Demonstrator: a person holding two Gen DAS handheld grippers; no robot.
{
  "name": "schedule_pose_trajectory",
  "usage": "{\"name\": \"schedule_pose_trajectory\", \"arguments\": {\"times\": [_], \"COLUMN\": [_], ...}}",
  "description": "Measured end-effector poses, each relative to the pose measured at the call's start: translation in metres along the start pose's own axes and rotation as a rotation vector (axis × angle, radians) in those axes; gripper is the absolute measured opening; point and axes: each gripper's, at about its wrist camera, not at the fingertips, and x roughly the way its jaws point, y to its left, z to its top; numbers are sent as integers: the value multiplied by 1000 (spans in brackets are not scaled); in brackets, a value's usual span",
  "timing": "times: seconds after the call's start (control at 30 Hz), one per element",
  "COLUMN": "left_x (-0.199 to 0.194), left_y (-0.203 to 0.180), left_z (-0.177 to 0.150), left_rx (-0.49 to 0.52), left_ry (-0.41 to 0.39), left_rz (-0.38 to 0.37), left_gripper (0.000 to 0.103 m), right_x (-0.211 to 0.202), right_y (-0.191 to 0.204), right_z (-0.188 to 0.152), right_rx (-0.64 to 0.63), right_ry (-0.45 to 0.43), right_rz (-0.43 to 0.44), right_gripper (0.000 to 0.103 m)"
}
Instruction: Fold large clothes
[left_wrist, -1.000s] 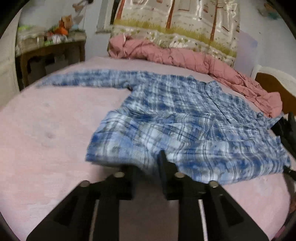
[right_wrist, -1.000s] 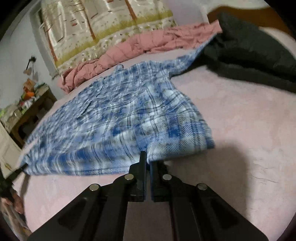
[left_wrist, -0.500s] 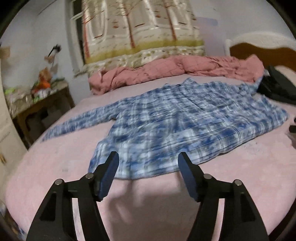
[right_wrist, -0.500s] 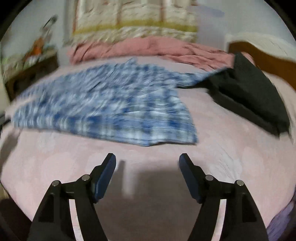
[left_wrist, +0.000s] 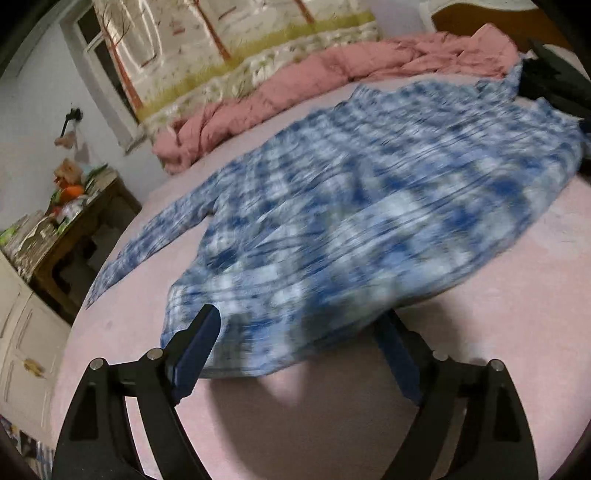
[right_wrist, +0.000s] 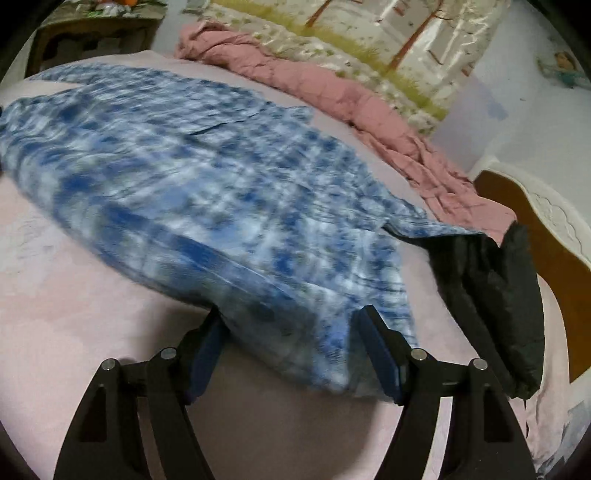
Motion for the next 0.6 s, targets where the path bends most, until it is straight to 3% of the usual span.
{"name": "schedule_pose_trajectory", "arguments": {"times": [0.03, 0.07, 0.1, 0.13, 0.17, 0.2, 0.33, 0.43, 0.6], "left_x": [3, 5, 6, 9, 10, 8, 0, 11, 76], "left_y": [3, 7, 11, 15, 18, 21, 43, 61, 77], "left_z": [0, 2, 2, 3, 3, 4, 35, 74, 132], "left_rx": [-3, -8, -9, -4, -5, -16, -71, -108, -150], "left_ry": [6, 5, 4, 12, 16, 7, -41, -47, 57], "left_rz": [9, 17, 26, 32, 10, -15, -61, -54, -87], "left_gripper": [83, 65, 22, 3, 3, 3, 3, 4, 6], "right_x": [1, 1, 1, 0, -1, -1, -16, -10, 46], "right_y": [-6, -11, -15, -21, -26, -30, -51, -64, -80], "right_z": [-1, -3, -4, -7, -8, -6, 6, 41, 109], "right_rx": [26, 45, 60, 83, 105, 124, 185, 210, 266], "right_ry": [-2, -6, -8, -12, -22, -39, -134, -163, -126], "right_rz": [19, 37, 55, 106, 154, 182, 232, 184, 177], "right_gripper": [72, 59, 34, 18, 6, 4, 4, 4, 4]}}
